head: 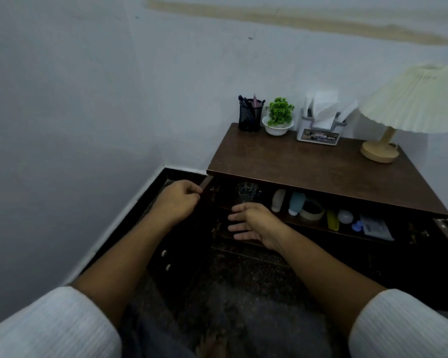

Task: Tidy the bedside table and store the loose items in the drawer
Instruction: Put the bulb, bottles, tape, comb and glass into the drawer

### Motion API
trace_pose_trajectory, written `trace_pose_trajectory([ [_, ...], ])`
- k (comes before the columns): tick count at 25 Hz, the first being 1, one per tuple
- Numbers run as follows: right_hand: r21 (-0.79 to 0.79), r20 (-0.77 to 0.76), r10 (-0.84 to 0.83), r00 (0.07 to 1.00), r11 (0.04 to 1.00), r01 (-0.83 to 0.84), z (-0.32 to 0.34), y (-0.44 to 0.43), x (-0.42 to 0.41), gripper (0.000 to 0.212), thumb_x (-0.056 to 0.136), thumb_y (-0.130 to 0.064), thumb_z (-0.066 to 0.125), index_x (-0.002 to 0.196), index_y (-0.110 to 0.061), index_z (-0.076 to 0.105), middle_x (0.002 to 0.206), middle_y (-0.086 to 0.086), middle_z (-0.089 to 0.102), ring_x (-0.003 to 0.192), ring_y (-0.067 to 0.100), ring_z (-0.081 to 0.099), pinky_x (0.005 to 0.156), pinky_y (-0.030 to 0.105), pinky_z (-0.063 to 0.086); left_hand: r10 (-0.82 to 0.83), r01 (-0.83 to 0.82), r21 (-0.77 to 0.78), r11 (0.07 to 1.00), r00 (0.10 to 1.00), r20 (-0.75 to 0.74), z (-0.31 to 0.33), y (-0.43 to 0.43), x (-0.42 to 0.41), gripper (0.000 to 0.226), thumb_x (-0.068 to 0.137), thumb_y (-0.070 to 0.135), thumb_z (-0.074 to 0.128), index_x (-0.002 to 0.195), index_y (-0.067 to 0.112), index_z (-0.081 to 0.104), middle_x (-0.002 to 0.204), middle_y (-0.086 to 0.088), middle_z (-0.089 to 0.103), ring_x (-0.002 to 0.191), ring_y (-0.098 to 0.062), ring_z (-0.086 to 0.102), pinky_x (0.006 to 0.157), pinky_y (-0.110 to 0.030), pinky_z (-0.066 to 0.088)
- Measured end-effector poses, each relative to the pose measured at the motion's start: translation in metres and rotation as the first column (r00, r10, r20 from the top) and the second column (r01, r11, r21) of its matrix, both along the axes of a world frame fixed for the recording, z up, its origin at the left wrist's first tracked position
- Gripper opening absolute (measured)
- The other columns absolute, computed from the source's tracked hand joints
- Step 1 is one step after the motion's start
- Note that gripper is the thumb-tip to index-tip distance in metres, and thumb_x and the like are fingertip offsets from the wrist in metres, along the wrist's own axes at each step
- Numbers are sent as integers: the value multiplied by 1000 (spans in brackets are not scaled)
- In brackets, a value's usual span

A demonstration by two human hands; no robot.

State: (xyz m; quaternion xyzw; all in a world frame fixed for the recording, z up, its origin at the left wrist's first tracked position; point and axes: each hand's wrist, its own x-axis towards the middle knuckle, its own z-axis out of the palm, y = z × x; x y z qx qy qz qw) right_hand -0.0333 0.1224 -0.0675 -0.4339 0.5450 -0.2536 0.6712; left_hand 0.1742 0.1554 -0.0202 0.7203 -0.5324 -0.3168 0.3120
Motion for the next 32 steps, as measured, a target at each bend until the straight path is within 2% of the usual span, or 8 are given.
trace_pose_trajectory([
  [8,-48,-16,273,962,961,-274,8,51,40,29,98,-7,58,126,-10,59,122,12,69,106,29,72,90,45,60,128,-123,139,983,991,-26,-17,40,55,20,84,6,56,78,16,73,72,-12,68,61,-26,58,65,-33,47],
  [12,-33,-33,386,922,921,-387,6,71,61,28,98,-8,58,125,-8,59,123,15,69,109,31,72,91,45,59,62,-53,267,962,998,-27,-25,49,72,27,86,-1,54,77,11,76,78,-18,73,68,-29,65,67,-40,55],
  [15,2,-39,428,903,903,-429,3,80,65,21,99,-11,58,119,-8,61,123,17,69,109,32,71,89,44,59,39,-8,343,939,996,-85,-23,56,69,26,92,-1,53,82,12,73,59,-6,67,51,-18,58,55,-27,48],
  [18,63,-60,459,886,888,-456,2,83,57,19,102,-15,53,118,-7,60,124,21,68,105,33,72,84,43,60,-46,135,395,909,973,-226,-22,62,54,19,98,2,52,94,9,70,67,-4,74,58,-12,71,54,-28,56],
  [21,164,-92,456,885,884,-438,-2,79,37,24,105,-16,46,122,-4,58,128,27,63,98,33,72,82,44,60,-116,230,398,888,950,-289,-28,59,31,14,100,7,53,103,6,67,81,-11,76,71,-18,74,60,-30,62],
  [25,281,-131,402,906,892,-355,-9,68,-2,38,106,-20,42,135,1,55,128,29,63,104,37,71,85,44,60,-181,340,420,841,909,-375,-36,54,-4,10,100,14,58,103,8,66,92,-11,76,77,-18,73,65,-35,62],
  [28,289,-182,324,928,920,-264,-8,62,-32,36,105,-22,45,131,-3,59,123,26,66,102,37,73,84,46,62,-256,437,433,788,873,-415,-44,48,-32,14,99,21,61,101,9,68,95,-9,75,83,-18,73,70,-36,62],
  [32,264,-241,161,957,960,-95,-3,58,-68,31,104,-23,48,128,-9,61,123,23,63,102,36,72,81,46,62,-304,481,393,784,849,-433,-53,33,-66,14,99,25,60,100,15,70,99,-5,75,88,-15,72,75,-34,59],
])
